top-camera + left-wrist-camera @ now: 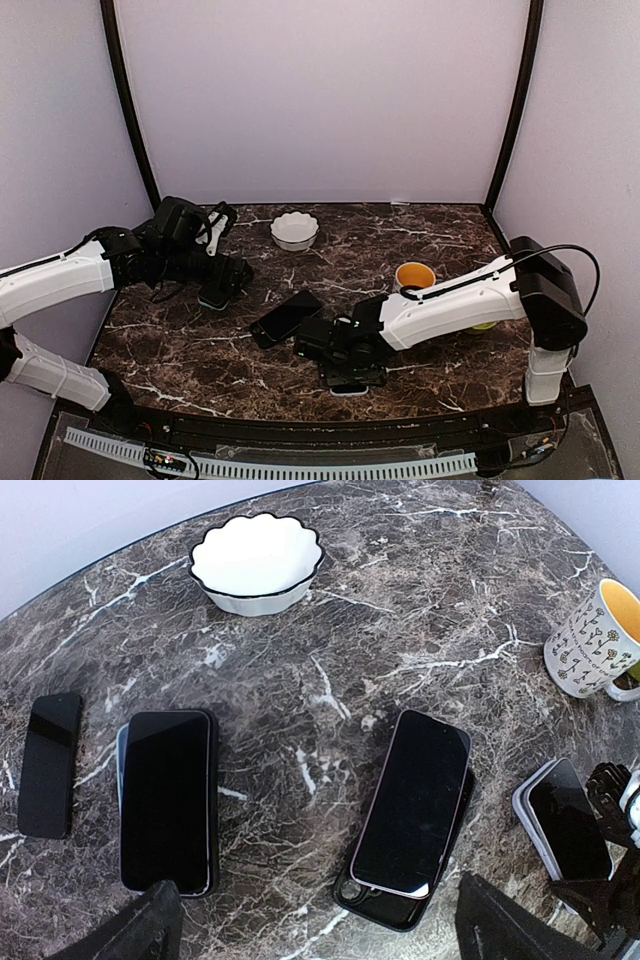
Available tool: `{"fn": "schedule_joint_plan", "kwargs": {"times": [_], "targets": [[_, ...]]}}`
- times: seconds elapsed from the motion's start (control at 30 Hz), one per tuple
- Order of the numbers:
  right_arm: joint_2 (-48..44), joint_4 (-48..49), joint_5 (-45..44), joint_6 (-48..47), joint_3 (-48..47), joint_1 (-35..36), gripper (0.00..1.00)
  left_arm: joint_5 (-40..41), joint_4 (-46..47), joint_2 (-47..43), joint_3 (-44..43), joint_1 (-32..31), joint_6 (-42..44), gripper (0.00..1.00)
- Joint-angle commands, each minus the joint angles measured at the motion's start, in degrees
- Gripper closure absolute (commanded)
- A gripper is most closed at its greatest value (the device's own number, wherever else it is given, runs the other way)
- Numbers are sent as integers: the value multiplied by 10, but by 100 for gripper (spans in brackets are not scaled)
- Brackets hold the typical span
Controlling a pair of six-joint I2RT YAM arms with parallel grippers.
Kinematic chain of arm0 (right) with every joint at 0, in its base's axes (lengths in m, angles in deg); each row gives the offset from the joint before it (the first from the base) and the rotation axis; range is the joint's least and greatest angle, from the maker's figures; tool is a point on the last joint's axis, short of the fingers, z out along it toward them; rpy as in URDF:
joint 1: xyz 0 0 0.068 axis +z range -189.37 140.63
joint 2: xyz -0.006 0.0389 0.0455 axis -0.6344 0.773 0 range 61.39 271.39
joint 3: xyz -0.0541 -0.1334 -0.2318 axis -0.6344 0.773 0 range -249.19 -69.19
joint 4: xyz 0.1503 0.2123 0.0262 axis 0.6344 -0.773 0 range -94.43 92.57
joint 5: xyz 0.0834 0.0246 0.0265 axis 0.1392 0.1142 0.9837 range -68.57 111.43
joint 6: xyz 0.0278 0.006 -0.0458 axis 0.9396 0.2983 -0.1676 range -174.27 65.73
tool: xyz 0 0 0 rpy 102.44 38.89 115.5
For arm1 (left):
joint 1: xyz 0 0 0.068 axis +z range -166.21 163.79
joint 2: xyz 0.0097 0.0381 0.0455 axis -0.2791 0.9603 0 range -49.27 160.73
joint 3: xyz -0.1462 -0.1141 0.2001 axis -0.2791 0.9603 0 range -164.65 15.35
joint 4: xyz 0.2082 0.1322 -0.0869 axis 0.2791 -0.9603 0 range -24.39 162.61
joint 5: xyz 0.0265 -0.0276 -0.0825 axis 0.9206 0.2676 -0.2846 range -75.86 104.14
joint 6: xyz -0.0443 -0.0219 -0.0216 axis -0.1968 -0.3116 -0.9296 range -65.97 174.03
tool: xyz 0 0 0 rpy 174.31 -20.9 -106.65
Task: Put the phone into the phone case
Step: Pick up the phone with the phone case at the center of the board.
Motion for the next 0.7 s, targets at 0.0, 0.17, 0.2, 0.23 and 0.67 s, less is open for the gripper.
{"fn": "schedule_joint_plan", "kwargs": {"times": [0.0, 0.17, 0.2, 0.23, 0.67], "targets": [[-23, 17, -16, -32, 3, 11, 56, -6, -4, -1, 2, 4, 4, 3], [-47, 29, -76, -49, -16, 24, 64, -8, -4, -2, 4, 4, 5, 5], [-54, 36, -89, -55, -17, 28, 65, -8, -2, -3, 5, 4, 5, 5], [-62, 45, -103, -62, -18, 33, 66, -10, 0, -3, 6, 4, 5, 5], [-111, 118, -211, -115, -8, 51, 70, -122, 72, -38, 44, 4, 3, 7]]}}
